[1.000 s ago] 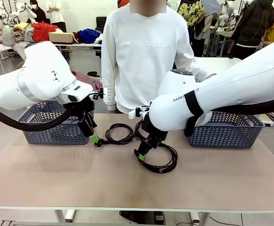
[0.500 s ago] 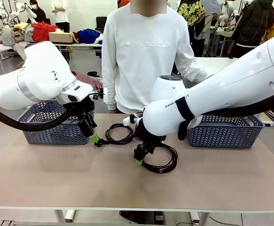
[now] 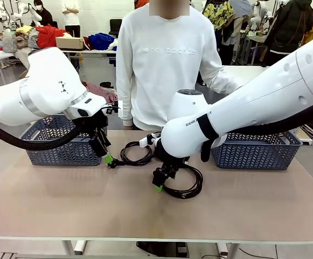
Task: Organize the cables according to human instructions.
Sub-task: Pick up a bundle of cables and place it in the basket indicated by the human.
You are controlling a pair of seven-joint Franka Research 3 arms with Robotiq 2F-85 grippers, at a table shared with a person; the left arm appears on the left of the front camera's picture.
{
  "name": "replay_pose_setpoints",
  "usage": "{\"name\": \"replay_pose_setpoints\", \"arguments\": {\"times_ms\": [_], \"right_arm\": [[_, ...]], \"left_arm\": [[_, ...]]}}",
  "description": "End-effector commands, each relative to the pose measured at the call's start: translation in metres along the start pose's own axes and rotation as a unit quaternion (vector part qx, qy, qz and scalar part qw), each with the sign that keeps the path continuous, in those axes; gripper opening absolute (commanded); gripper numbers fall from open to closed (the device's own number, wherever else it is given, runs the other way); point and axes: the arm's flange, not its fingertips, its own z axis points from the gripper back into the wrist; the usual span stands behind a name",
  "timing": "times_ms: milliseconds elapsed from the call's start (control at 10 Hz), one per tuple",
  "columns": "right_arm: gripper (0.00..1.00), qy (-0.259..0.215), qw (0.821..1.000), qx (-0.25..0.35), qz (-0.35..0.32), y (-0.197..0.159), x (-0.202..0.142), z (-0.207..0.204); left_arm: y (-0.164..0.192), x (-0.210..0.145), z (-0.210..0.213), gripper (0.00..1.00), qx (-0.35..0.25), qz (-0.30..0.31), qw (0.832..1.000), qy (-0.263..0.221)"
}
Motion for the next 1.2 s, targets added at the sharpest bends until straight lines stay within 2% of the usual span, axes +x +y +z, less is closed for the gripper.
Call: {"name": "replay_pose_setpoints", "arguments": {"times_ms": [0,300,1000,1100], "right_arm": [[1.00,0.016,0.999,-0.028,-0.010,0.005,0.008,-0.004],[1.00,0.026,0.998,-0.053,-0.013,0.009,0.010,-0.010],[1.00,0.029,0.997,-0.071,-0.017,0.010,0.014,-0.016],[0.80,0.033,0.997,-0.071,-0.024,0.010,0.014,-0.016]], "left_arm": [[0.000,-0.001,0.001,1.00,0.002,0.002,1.000,0.000],[0.000,-0.001,0.001,1.00,0.002,0.002,1.000,0.000],[0.000,-0.001,0.001,1.00,0.002,0.002,1.000,0.000],[0.000,-0.001,0.001,1.00,0.002,0.002,1.000,0.000]]}}
